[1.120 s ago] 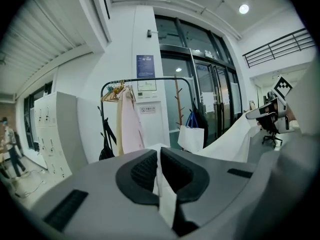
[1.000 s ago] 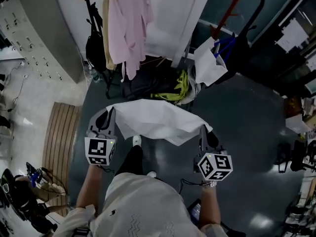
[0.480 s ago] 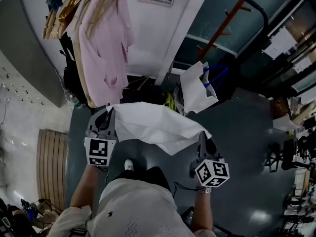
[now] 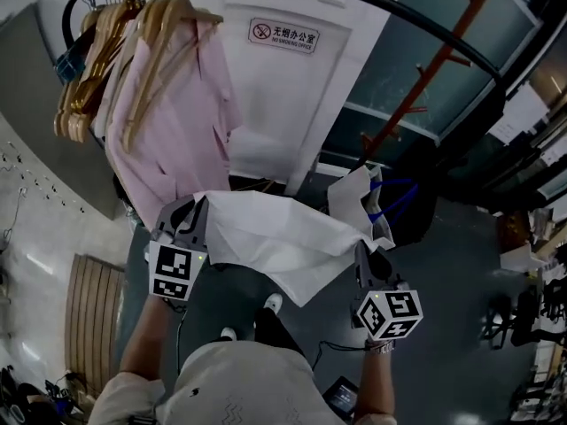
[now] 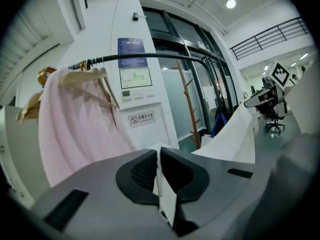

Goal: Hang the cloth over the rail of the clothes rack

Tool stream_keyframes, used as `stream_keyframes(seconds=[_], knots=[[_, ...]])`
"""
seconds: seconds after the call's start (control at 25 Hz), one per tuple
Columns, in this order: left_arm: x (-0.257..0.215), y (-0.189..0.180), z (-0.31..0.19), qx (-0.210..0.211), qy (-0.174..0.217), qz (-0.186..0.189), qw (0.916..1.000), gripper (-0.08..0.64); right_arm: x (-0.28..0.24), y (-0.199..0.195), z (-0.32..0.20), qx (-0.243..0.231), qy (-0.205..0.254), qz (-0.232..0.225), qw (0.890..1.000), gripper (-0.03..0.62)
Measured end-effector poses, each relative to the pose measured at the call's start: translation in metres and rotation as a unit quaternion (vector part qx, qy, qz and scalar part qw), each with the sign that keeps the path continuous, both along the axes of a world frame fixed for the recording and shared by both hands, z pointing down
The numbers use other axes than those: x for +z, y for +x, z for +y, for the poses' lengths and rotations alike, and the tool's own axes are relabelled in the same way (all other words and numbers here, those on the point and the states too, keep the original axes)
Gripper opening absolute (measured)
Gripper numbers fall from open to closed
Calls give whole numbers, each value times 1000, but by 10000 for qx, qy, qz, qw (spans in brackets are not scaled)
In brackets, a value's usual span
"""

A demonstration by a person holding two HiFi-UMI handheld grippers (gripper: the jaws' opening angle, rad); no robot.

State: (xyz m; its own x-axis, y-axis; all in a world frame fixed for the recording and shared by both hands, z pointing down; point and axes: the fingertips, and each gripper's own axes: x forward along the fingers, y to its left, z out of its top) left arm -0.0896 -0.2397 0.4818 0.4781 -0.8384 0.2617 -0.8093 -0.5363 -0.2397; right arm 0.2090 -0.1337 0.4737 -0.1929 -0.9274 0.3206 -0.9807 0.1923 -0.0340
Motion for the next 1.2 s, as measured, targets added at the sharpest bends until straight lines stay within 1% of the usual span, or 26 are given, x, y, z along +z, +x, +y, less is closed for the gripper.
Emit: stream_keyframes(seconds=[0.08, 0.2, 0.24, 0.32, 0.36, 0.44, 0.48, 0.6, 0.72, 0.84, 0.92, 1.04, 1.08, 1.2], knots=[[-30, 16, -26, -130, 350, -79, 9993, 17, -28, 15, -33, -248, 205, 95, 9994, 18], [-73, 30, -69, -403, 901, -218, 9949, 17, -68, 36, -85, -541, 442, 226, 9973, 18], [-84, 32, -82, -505, 1002, -248, 9934, 17, -79, 41, -102, -646, 445, 264, 9966, 18], [-102, 36, -105, -623, 996, -252, 9928, 17, -100, 49, -133, -852, 388, 319, 9951, 18], [-110, 40, -113, -584, 909, -262, 9938, 17, -109, 51, -144, -937, 354, 339, 9944, 18], [-125, 48, -122, -350, 751, -394, 9958, 17, -127, 50, -158, -1069, 343, 444, 9927, 18], [-135, 51, -124, -250, 770, -499, 9955, 17, -137, 48, -161, -1114, 399, 550, 9914, 18], [-167, 57, -125, -161, 1138, -712, 9908, 17, -171, 36, -162, -1174, 709, 882, 9866, 18], [-194, 62, -114, -6, 1372, -802, 9873, 17, -196, 21, -149, -1213, 924, 961, 9836, 18], [-240, 63, -111, 109, 1793, -931, 9793, 17, -236, 12, -149, -1222, 1254, 1140, 9779, 18], [-272, 60, -108, 129, 2130, -1098, 9708, 17, -267, 9, -150, -1174, 1531, 1296, 9726, 18], [-314, 49, -107, 31, 2556, -1376, 9569, 17, -313, 11, -153, -1014, 1891, 1652, 9626, 18], [-326, 46, -109, 8, 2623, -1436, 9542, 17, -326, 13, -156, -971, 1942, 1786, 9597, 18], [-356, 39, -124, 1, 2620, -1646, 9509, 17, -360, 17, -173, -885, 1980, 2087, 9536, 18]])
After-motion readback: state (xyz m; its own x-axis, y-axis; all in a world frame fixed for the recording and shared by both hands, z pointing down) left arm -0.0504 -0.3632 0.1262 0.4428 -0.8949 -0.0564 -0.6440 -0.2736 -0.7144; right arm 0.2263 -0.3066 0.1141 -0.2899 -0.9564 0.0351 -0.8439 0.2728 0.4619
